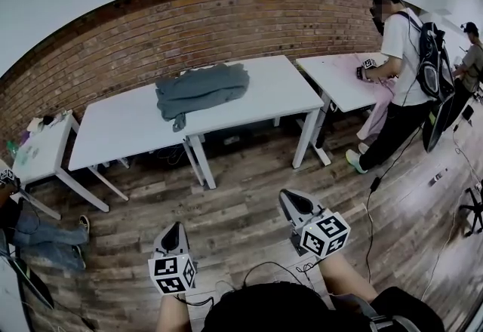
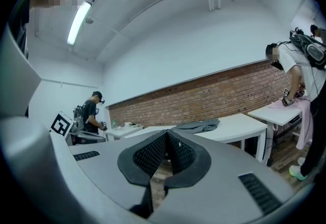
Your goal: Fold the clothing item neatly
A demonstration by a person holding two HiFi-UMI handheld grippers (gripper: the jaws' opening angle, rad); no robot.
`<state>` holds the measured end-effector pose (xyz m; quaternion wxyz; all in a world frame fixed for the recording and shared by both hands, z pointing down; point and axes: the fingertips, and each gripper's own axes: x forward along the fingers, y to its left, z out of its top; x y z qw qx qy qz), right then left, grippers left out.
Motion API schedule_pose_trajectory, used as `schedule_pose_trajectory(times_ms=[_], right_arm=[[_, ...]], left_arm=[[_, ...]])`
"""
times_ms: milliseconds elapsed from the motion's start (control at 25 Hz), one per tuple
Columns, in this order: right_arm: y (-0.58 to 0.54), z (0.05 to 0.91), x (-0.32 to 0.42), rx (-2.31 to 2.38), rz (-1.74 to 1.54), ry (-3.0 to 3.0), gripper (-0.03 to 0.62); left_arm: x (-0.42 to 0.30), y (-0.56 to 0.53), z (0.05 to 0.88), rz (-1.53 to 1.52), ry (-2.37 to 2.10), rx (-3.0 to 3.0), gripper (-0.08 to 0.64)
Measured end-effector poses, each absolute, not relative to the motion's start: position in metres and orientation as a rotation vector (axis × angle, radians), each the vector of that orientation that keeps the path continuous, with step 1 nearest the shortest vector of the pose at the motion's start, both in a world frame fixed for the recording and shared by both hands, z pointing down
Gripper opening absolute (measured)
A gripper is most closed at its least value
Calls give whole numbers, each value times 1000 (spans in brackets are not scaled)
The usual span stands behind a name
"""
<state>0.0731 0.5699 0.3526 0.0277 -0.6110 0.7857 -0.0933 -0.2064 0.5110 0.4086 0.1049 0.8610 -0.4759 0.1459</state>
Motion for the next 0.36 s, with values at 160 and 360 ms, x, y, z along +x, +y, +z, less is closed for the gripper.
schedule_pose_trajectory(times_ms=[160,360], right_arm=[[572,346,79,-1894,-286,2405,0],[576,349,86,-1895,-283,2404,0]], left_arm=[[-202,510,403,442,-1395,2554,-2],[-192,513,407,468,-1393,2568,-2]])
